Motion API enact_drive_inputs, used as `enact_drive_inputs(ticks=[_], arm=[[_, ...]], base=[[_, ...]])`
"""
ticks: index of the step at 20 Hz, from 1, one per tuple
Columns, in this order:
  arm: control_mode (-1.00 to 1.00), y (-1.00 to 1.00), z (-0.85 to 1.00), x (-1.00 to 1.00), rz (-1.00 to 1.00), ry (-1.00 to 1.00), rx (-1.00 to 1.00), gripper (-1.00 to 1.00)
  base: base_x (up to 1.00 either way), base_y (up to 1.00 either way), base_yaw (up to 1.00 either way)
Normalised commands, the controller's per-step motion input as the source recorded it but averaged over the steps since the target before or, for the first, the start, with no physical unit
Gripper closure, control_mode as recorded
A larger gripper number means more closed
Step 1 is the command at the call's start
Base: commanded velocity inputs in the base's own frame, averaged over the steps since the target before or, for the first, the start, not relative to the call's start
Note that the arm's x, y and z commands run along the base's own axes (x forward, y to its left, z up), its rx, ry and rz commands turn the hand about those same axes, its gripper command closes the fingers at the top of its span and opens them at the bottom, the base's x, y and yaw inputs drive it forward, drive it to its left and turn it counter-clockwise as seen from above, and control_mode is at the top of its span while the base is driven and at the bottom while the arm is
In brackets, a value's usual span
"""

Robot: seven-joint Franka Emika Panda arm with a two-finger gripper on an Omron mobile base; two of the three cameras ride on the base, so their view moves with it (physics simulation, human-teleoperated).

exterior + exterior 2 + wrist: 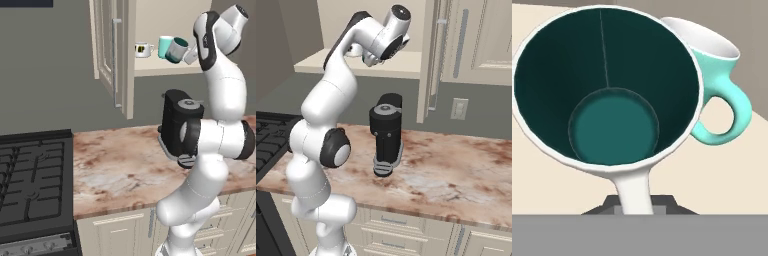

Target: Pick the mug on the counter and place it in the cabinet with the handle facing the right, like the mugs already inside.

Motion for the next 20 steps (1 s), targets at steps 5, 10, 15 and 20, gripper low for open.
enact_drive_inputs(ticks=[5,10,15,20], arm=[[-1.0,0.13,0.0,0.0,0.09,0.0,-0.08,-1.0],[-1.0,0.04,0.0,0.0,0.07,0.0,-0.07,-1.0],[-1.0,0.0,-0.01,0.0,0.01,-0.04,-0.01,-1.0],[-1.0,0.0,0.0,0.0,0.0,-0.11,0.03,-1.0]], base=[[0.0,0.0,0.0],[0.0,0.0,0.0],[0.0,0.0,0.0],[0.0,0.0,0.0]])
